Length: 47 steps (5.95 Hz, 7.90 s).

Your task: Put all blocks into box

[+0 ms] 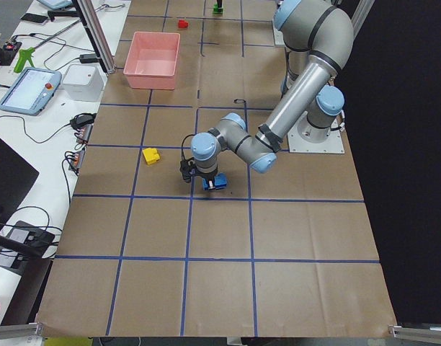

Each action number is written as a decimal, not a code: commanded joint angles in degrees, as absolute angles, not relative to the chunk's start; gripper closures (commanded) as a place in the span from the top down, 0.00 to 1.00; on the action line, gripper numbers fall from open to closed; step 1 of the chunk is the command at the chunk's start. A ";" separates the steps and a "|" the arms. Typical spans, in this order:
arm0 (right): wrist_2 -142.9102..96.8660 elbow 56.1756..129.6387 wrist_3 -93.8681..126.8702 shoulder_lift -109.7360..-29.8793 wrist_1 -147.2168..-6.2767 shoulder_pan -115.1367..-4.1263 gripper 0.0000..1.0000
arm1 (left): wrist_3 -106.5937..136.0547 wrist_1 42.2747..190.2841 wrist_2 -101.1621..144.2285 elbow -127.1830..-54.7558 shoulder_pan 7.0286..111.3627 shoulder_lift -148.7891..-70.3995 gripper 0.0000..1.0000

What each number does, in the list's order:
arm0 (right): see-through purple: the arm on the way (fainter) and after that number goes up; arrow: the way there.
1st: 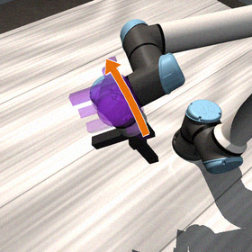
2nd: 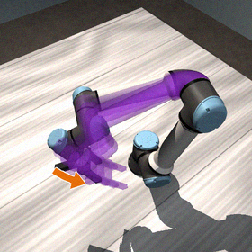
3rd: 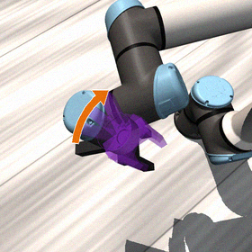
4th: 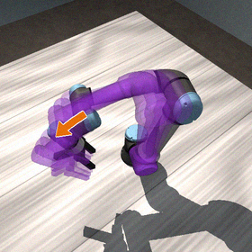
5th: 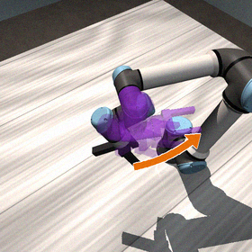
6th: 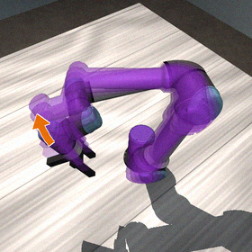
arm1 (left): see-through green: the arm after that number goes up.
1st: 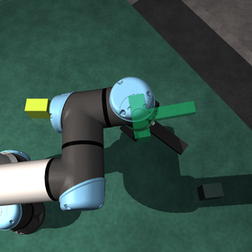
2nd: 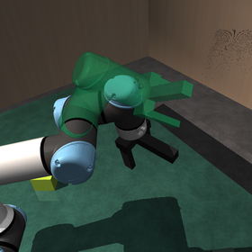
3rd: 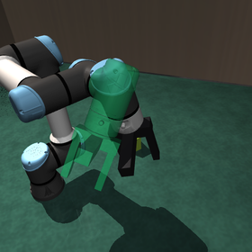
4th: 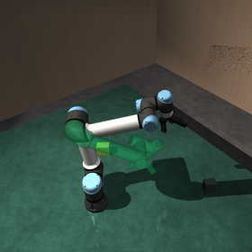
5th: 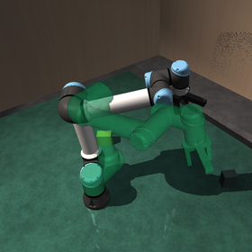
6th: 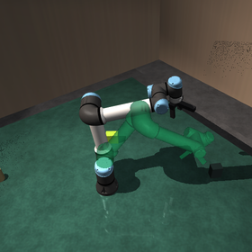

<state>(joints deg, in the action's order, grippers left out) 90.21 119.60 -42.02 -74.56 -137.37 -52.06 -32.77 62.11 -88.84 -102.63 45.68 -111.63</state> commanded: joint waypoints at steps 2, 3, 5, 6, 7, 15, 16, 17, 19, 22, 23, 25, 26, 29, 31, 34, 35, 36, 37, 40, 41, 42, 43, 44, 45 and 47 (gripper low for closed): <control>81.35 107.54 -42.01 -78.83 -134.83 -58.84 0.07 | -30.69 93.68 -90.34 -75.95 51.84 -110.64 0.12; 76.95 101.84 -40.36 -77.45 -132.82 -66.11 0.05 | -30.59 99.00 -90.35 -69.24 54.47 -110.65 0.10; 63.49 84.29 -38.68 -64.24 -132.98 -81.14 0.03 | -27.19 99.23 -89.13 -65.83 62.89 -111.26 0.10; 63.89 75.24 -32.23 -57.46 -132.98 -87.30 0.03 | -23.50 98.88 -89.03 -64.70 67.37 -112.92 0.10; 63.64 68.62 -24.51 -51.82 -133.59 -92.32 0.03 | -19.64 98.96 -88.95 -62.16 71.41 -114.51 0.10; 74.87 76.17 -20.74 -64.89 -114.49 -89.77 1.00 | 17.07 87.22 -83.41 -51.88 97.97 -128.99 0.10; 79.15 77.59 -21.26 -66.26 -113.13 -84.78 1.00 | 21.31 83.19 -83.50 -49.68 101.13 -133.29 0.10; 79.80 78.56 -21.44 -66.62 -112.77 -80.46 1.00 | 24.32 78.10 -83.50 -48.18 102.99 -137.68 0.10; 87.51 83.91 -20.48 -65.75 -114.59 -79.63 1.00 | 24.52 75.77 -84.89 -47.89 103.88 -140.09 0.77; 87.10 86.74 -19.35 -59.36 -121.18 -77.00 0.96 | 23.39 76.37 -84.90 -47.29 101.80 -136.26 0.99; 87.10 87.01 -18.73 -57.59 -121.29 -75.86 0.96 | 18.25 78.55 -84.82 -48.59 96.30 -132.40 0.99; 87.53 90.41 -17.49 -56.95 -122.68 -75.32 0.90 | 6.75 84.61 -84.90 -51.75 87.06 -127.11 0.99; 87.63 92.35 -17.49 -56.78 -125.31 -75.32 0.91 | -2.72 85.60 -84.99 -54.12 82.14 -125.26 0.99; 87.71 92.90 -17.49 -56.69 -125.95 -75.41 0.87 | -35.30 87.89 -85.34 -55.99 69.55 -123.75 0.99; 87.80 92.81 -17.58 -56.51 -129.52 -75.41 0.61 | -63.92 87.89 -88.13 -56.42 67.86 -124.27 0.99; 89.37 92.20 -17.40 -54.58 -131.04 -75.59 0.44 | -85.60 86.50 -87.54 -62.01 66.10 -125.85 0.99; 89.82 92.20 -15.84 -54.93 -130.26 -75.67 0.22 | -85.08 78.83 -87.80 -67.36 66.09 -126.12 0.99; 90.17 92.11 -15.73 -55.54 -130.17 -75.76 0.10 | -84.56 71.35 -87.54 -72.11 66.09 -127.08 0.99; 90.26 91.85 -15.73 -55.98 -129.99 -75.76 0.07 | -84.12 66.49 -87.54 -75.20 66.09 -127.52 0.99; 91.23 87.12 -3.66 -67.99 -114.90 -84.14 0.06 | -83.23 59.24 -87.36 -77.96 66.62 -132.18 0.99; 91.40 86.06 5.01 -69.77 -114.87 -90.81 0.06 | -83.41 58.80 -87.45 -77.52 66.62 -132.27 0.99; 90.71 85.78 13.01 -69.52 -115.83 -97.23 0.07 | -83.93 56.45 -87.54 -77.69 66.62 -132.45 0.97; 89.92 85.17 20.06 -67.87 -121.15 -101.04 0.07 | -84.02 56.43 -87.45 -77.70 66.62 -132.63 0.96; 89.83 82.64 20.82 -63.41 -125.55 -102.47 0.07 | -84.02 56.43 -87.36 -77.70 66.88 -132.71 0.96; 89.91 77.66 21.00 -57.63 -126.99 -103.70 0.07 | -84.28 56.43 -87.36 -77.70 66.97 -132.89 0.92; 90.61 69.99 21.53 -50.21 -126.74 -106.07 0.10 | -84.64 56.43 -87.54 -77.61 66.89 -132.98 0.63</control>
